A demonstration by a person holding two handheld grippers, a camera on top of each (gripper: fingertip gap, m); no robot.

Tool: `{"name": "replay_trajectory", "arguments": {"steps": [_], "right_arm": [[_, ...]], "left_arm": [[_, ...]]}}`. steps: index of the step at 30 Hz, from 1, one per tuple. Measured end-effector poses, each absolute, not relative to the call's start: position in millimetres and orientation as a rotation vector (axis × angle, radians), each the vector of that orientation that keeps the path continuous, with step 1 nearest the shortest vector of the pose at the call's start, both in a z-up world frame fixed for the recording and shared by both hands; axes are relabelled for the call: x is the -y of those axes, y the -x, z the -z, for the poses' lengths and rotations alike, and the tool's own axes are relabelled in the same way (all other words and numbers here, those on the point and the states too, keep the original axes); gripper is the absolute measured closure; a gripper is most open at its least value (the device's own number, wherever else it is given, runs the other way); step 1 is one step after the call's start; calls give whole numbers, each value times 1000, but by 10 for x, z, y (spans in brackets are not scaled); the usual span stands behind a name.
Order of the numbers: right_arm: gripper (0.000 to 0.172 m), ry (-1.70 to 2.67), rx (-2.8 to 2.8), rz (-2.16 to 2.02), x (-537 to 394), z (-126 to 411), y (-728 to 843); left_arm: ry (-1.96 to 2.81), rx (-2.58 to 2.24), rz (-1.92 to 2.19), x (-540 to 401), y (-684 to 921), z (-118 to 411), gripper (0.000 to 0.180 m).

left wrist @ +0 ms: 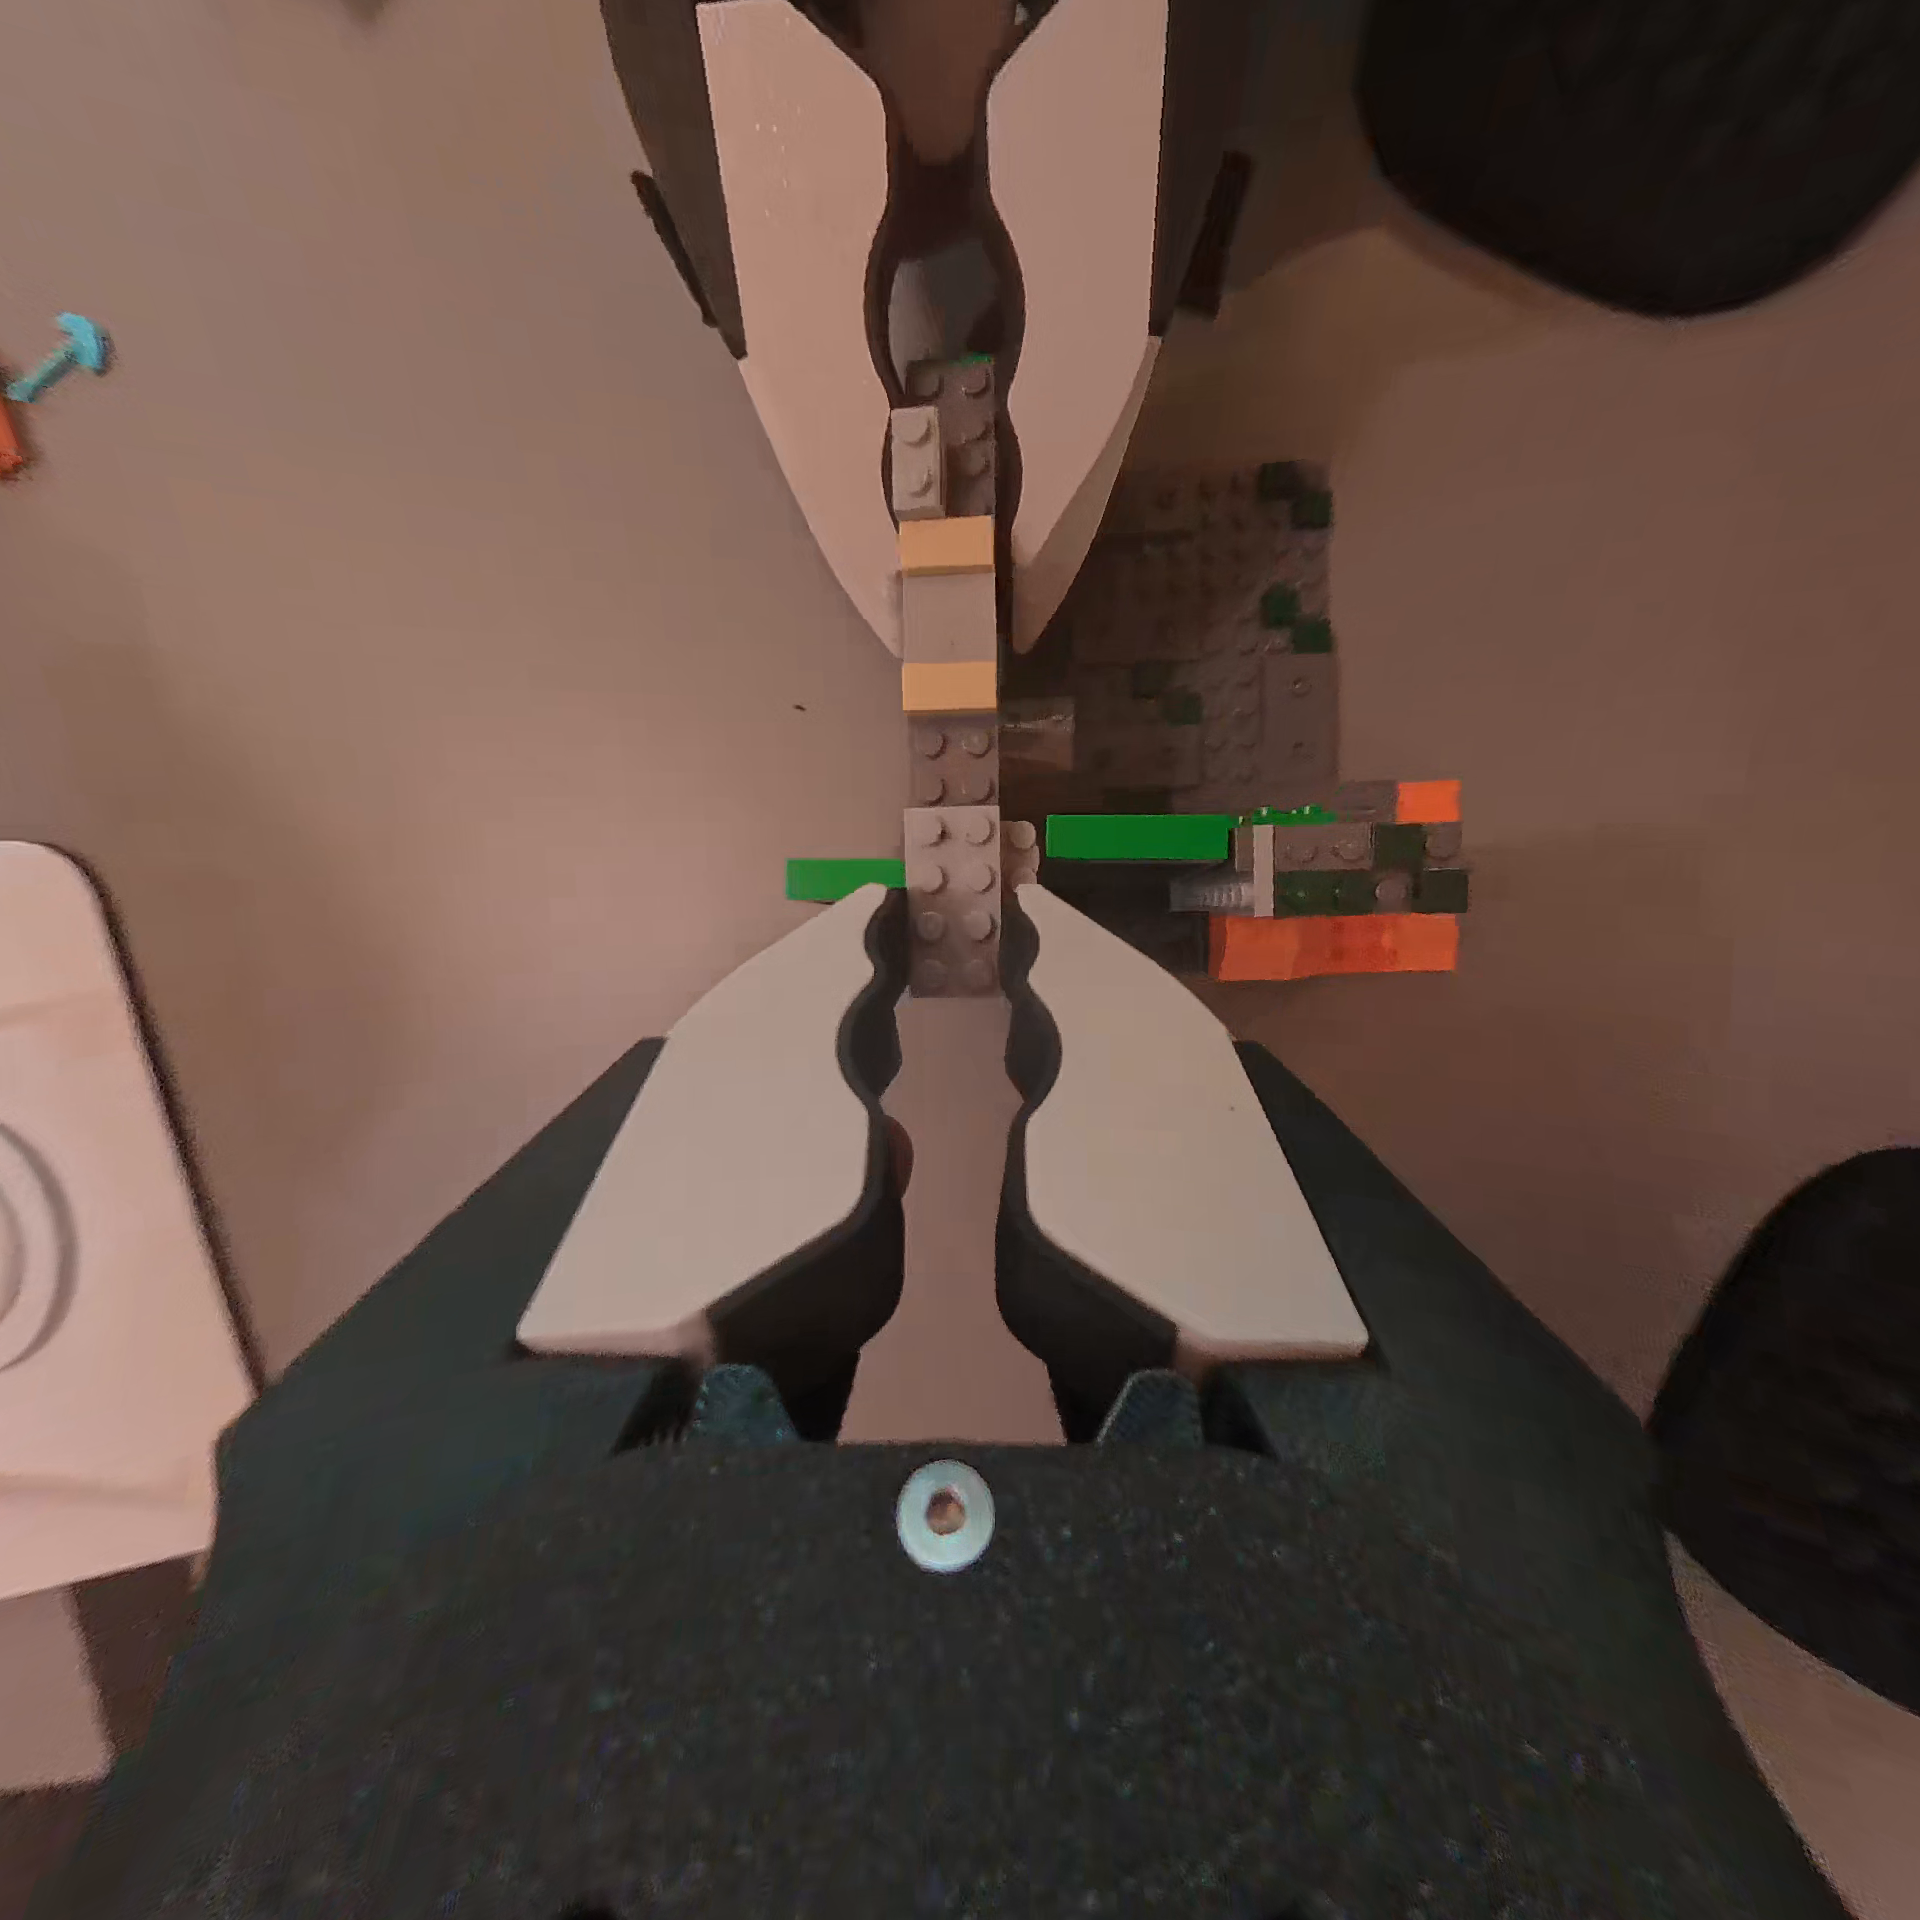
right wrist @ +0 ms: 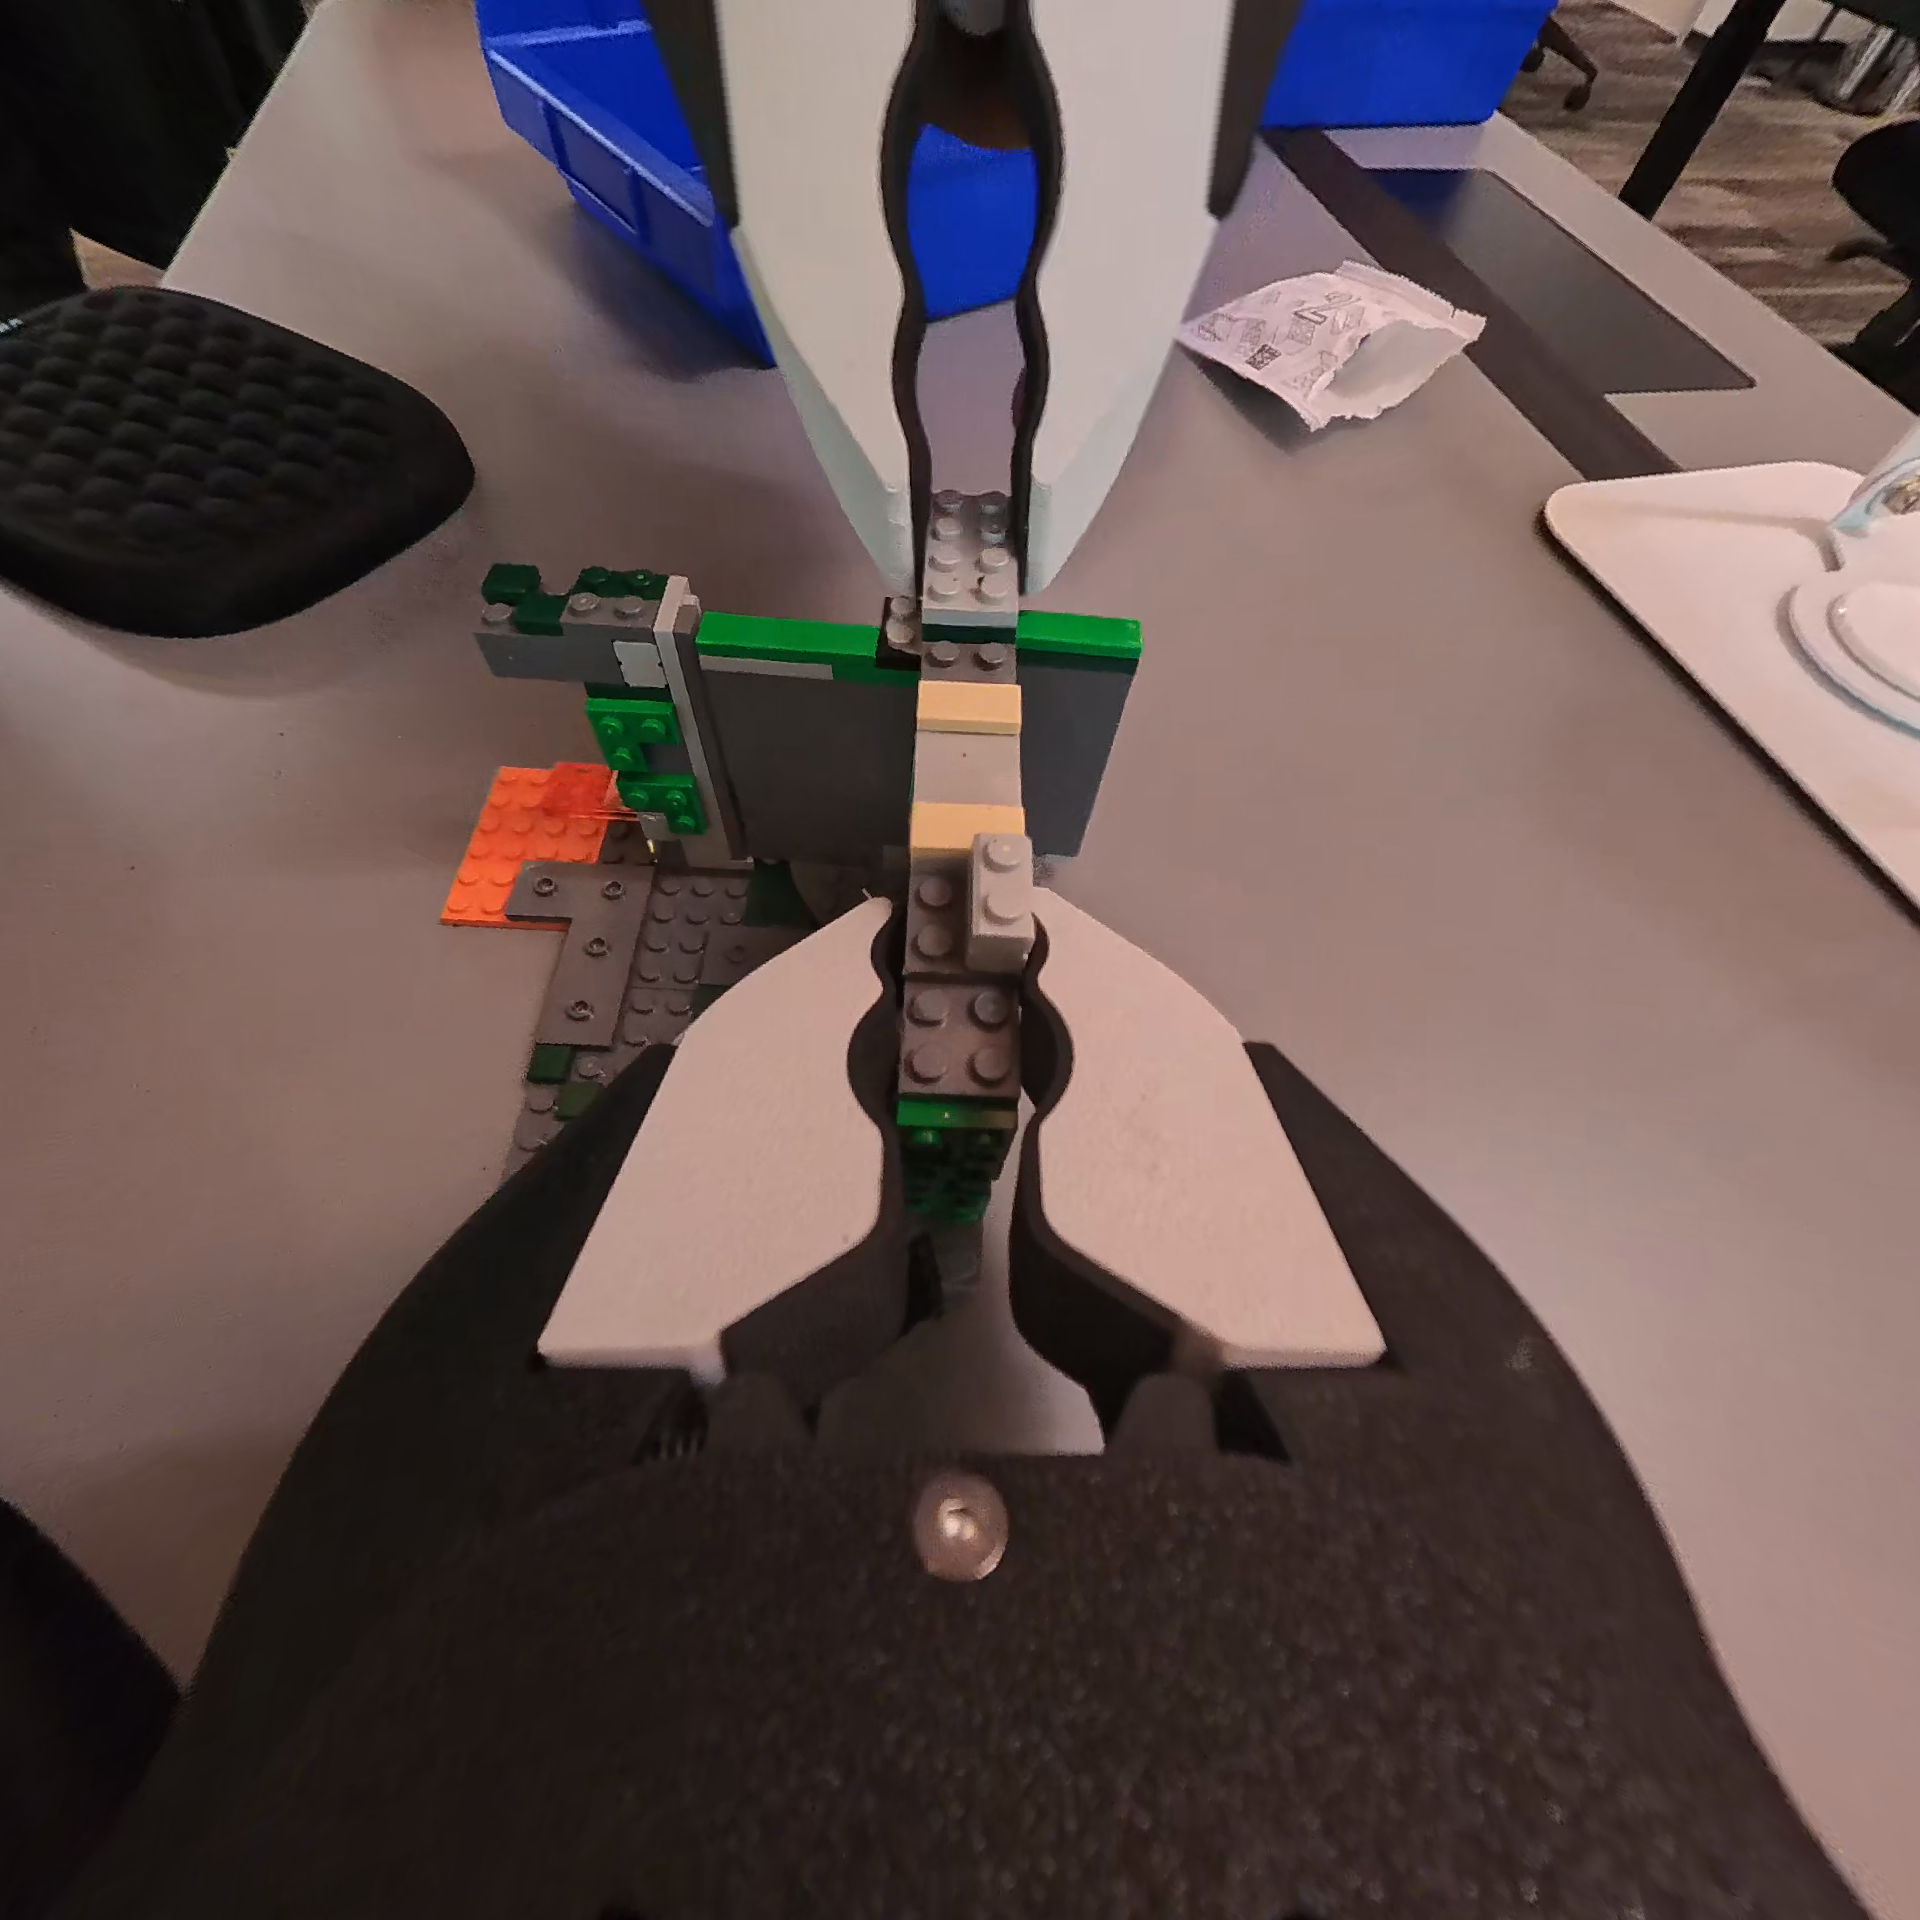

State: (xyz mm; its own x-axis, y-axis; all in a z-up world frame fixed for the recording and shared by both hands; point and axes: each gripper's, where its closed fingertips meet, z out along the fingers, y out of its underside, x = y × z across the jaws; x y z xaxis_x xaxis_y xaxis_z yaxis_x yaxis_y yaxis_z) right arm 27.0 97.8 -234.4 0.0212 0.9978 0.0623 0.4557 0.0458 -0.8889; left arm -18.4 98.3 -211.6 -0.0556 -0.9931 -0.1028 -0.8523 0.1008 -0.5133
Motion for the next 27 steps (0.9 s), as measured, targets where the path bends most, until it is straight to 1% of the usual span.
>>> {"name": "replay_trajectory", "arguments": {"steps": [6,10,16,22,27], "right_arm": [[154,1555,1517,-906,-999,2347,-282],[154,1548,1518,-891,-999,2344,-279],[154,1539,1520,-869,-1003,2342,-273],[153,1525,1524,-831,-1014,2334,-268],[140,1477,1450,-881,-1014,2087,-295]], "left_arm": [[1584,-1866,57,-1018,167,2060,164],[1497,-1800,-24,-985,167,2016,164],[1576,-1727,83,-986,180,1973,164],[1738,-1574,337,-960,170,1864,164],[1875,-1377,632,-801,126,1777,164]]}}
